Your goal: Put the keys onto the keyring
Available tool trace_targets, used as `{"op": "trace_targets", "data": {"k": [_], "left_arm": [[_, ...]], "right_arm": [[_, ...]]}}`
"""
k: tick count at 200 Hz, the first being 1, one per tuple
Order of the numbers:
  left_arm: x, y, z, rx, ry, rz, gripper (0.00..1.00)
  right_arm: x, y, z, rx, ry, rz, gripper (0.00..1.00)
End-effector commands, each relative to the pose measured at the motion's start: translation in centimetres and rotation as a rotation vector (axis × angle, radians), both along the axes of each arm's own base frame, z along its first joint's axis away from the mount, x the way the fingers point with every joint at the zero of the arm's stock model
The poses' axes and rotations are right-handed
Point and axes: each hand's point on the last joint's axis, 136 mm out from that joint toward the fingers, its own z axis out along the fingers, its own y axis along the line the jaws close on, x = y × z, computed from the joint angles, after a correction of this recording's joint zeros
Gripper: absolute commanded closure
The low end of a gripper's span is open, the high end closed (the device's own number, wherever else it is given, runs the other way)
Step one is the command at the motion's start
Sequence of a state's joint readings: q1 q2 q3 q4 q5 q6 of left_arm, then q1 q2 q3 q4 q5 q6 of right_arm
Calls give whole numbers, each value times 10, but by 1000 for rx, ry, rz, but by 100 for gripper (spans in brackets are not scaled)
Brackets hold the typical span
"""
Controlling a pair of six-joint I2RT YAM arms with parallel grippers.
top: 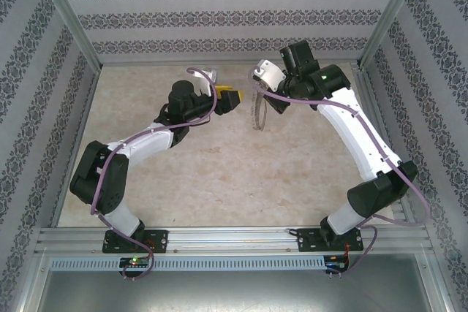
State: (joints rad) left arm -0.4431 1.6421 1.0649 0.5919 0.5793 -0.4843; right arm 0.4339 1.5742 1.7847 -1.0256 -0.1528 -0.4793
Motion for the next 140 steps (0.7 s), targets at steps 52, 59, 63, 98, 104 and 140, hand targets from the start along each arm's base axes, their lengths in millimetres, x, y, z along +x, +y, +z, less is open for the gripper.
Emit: {"op": "trace_targets", "data": {"k": [52,59,63,98,104,140], "left_arm": [[-61,-26,72,45,-263,-488,53],[-66,-29,74,48,-268,-519,53],[-69,-30,74,52,-268,-533,53],[-76,-35,76,99,-292,-590,53],[-76,-35,76,108,-295,-595,54],[-77,-39,80,118,-308,-660,54]], "right_arm": [[-15,6,38,126,-89,58,100],[-17,7,41,138,-92,65,100],[-18,7,43,144,-95,66,100],[-26,9,54,177,-117,85,100],[-27,9,56,184,-123,87,100],[-33,11,65,212,-136,105,100]]}}
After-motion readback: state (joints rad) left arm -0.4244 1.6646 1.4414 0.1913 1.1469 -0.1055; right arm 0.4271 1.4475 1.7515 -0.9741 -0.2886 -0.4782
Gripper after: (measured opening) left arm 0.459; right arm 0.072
